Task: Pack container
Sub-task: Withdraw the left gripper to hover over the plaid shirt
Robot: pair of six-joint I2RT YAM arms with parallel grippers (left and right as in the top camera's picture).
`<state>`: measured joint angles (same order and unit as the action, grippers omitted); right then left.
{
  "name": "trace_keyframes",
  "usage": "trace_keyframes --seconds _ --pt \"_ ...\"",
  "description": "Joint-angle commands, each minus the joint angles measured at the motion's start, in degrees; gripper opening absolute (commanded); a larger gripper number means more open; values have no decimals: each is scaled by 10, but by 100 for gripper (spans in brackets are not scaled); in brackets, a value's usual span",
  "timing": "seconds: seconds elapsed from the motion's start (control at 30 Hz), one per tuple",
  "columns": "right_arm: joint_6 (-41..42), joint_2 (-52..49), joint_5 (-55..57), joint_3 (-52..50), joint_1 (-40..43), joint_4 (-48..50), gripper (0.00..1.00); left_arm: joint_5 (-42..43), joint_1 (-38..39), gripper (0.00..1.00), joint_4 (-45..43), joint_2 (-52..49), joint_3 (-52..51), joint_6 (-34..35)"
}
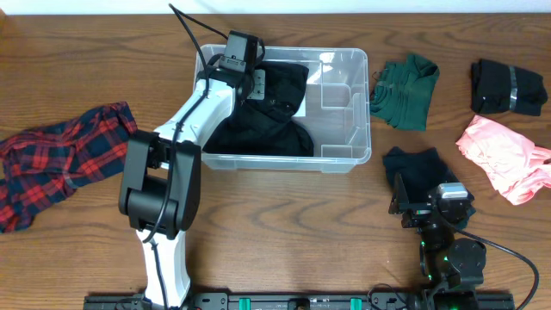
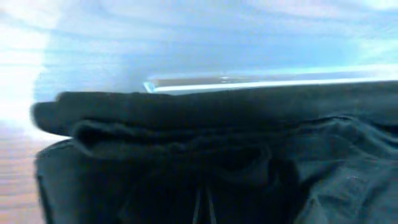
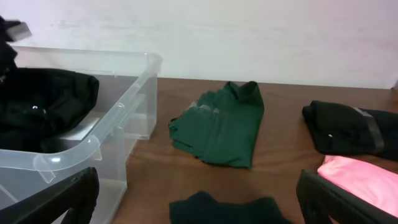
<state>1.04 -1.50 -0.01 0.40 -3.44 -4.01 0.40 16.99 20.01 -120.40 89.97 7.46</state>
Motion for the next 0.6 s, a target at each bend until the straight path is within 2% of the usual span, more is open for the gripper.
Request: trace_keyframes --seconds 0.0,0.27,0.43,0.57 --pt "4 -1 6 -1 5 -2 99 -11 -2 6 0 72 11 -3" --pt "4 -1 6 -1 5 -2 99 -12 -45 8 14 214 11 -2" --pt "4 -1 6 -1 5 -2 99 -18 -142 16 75 261 11 20" --pt "4 -1 6 -1 5 -2 99 -24 -244 17 139 261 10 87"
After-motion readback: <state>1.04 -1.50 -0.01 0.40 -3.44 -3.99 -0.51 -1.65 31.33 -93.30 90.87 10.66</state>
